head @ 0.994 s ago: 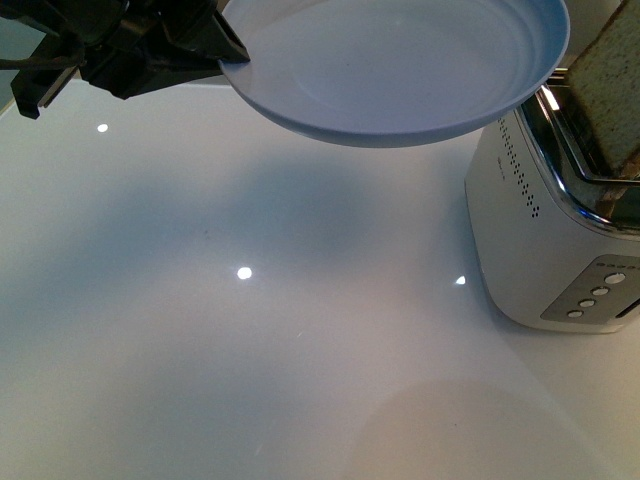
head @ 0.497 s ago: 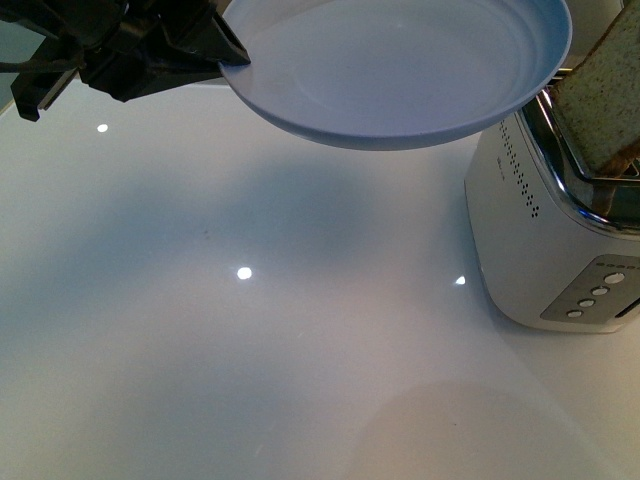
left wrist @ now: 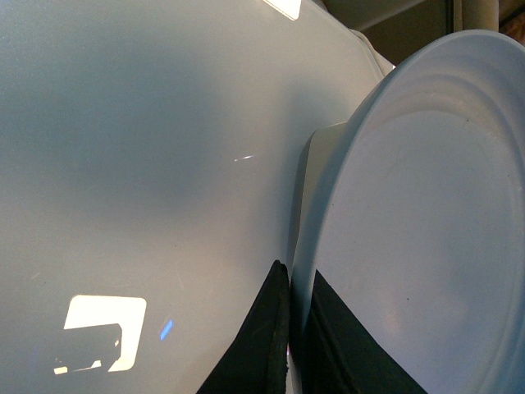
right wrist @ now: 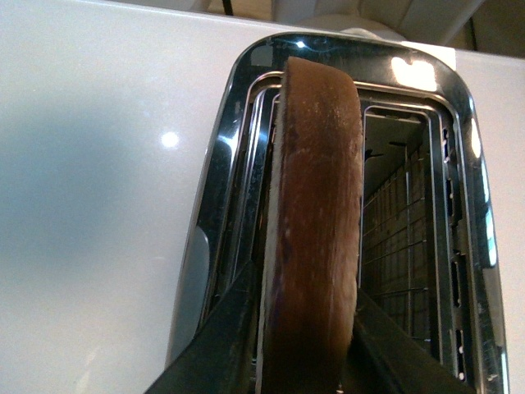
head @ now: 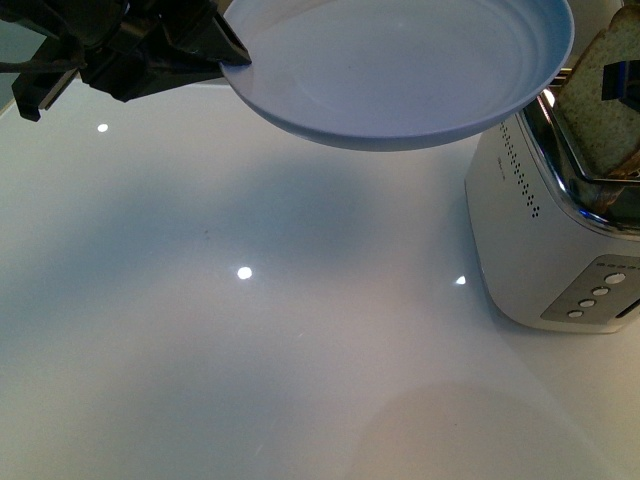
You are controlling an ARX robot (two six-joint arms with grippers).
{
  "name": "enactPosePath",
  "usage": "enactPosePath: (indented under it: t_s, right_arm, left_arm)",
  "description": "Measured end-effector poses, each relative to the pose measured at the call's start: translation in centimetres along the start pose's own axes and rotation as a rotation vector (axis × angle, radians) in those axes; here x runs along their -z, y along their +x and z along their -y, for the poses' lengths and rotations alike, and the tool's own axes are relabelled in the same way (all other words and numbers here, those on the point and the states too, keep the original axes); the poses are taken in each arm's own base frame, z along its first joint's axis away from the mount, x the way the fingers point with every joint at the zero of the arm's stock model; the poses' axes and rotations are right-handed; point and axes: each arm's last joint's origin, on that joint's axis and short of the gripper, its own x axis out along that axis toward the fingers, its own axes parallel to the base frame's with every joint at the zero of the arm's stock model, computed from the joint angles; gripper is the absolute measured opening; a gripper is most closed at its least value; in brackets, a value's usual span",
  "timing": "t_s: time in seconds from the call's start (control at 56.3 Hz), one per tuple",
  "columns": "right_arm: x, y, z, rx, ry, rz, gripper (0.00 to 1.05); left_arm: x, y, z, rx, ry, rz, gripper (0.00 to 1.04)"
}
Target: Left arm holds plate, right arm toasts bread
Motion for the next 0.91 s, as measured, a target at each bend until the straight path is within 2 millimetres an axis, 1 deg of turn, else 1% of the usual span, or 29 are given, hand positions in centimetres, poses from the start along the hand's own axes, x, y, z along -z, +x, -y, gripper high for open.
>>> enactPosePath:
  t_s: [0.036, 0.142, 0.178, 0.249, 0.266, 0.355, 0.391, 0.408, 0.444, 0.479, 0.533, 0.621, 0.799, 0.852, 0.87, 0.906]
  right_arm:
    - [0.2, -0.1, 0.0, -0.007, 0.01, -0.002, 0.37]
    - [0.3, -0.6, 0.2, -0.015, 0.037, 0.013, 0.51]
    - [0.2, -1.1, 0.4, -0.014, 0.048, 0.031, 0.58]
    - [-0.2, -2.6, 0.9, -0.024, 0.087, 0.084, 0.72]
    - [-0.4, -3.4, 1.2, -0.023, 0.103, 0.108, 0.77]
    - [-0.7, -5.4, 2.0, -0.027, 0.15, 0.167, 0.89]
    - [-0.7, -6.7, 2.5, -0.026, 0.176, 0.196, 0.95]
    - [-0.7, -7.1, 2.7, -0.025, 0.183, 0.207, 0.97]
    - [-0.6, -8.1, 3.0, -0.03, 0.203, 0.225, 0.97]
    - [-0.4, -9.7, 3.5, -0.022, 0.225, 0.261, 0.96]
    - [-0.7, -10.9, 3.7, -0.015, 0.24, 0.307, 0.96]
    - [-0.9, -11.3, 3.8, -0.021, 0.249, 0.327, 0.96]
    - [-0.6, -11.0, 3.8, -0.022, 0.252, 0.309, 0.96]
    - [0.0, -11.0, 4.0, 0.007, 0.201, 0.439, 0.85]
    - [0.5, -11.1, 4.0, 0.018, 0.175, 0.492, 0.8]
    - [1.2, -11.3, 4.0, 0.03, 0.15, 0.539, 0.73]
  left_arm:
    - [0.0, 0.0, 0.0, 0.0, 0.0, 0.001, 0.03]
    - [0.0, 0.0, 0.0, 0.0, 0.0, 0.0, 0.03]
    - [0.0, 0.0, 0.0, 0.0, 0.0, 0.001, 0.03]
    - [0.0, 0.0, 0.0, 0.001, 0.0, 0.001, 0.03]
    - [0.0, 0.0, 0.0, 0.001, 0.0, 0.001, 0.03]
    - [0.0, 0.0, 0.0, 0.003, 0.0, 0.001, 0.03]
    - [0.0, 0.0, 0.0, 0.004, 0.0, 0.001, 0.03]
    - [0.0, 0.0, 0.0, 0.004, 0.0, 0.001, 0.03]
    - [0.0, -0.1, -0.1, 0.004, 0.001, 0.0, 0.03]
    - [0.0, -0.1, -0.1, 0.003, 0.002, 0.0, 0.03]
    - [0.0, -0.1, -0.2, 0.0, 0.002, 0.001, 0.03]
    - [0.0, -0.2, -0.2, 0.002, 0.003, 0.003, 0.03]
    - [0.2, -0.2, -0.4, -0.006, 0.004, 0.004, 0.03]
    - [0.2, -0.3, -0.4, -0.005, 0.007, 0.003, 0.03]
    - [0.2, -0.3, -0.3, -0.003, 0.009, 0.003, 0.03]
    - [0.2, -0.3, -0.3, -0.002, 0.013, 0.005, 0.03]
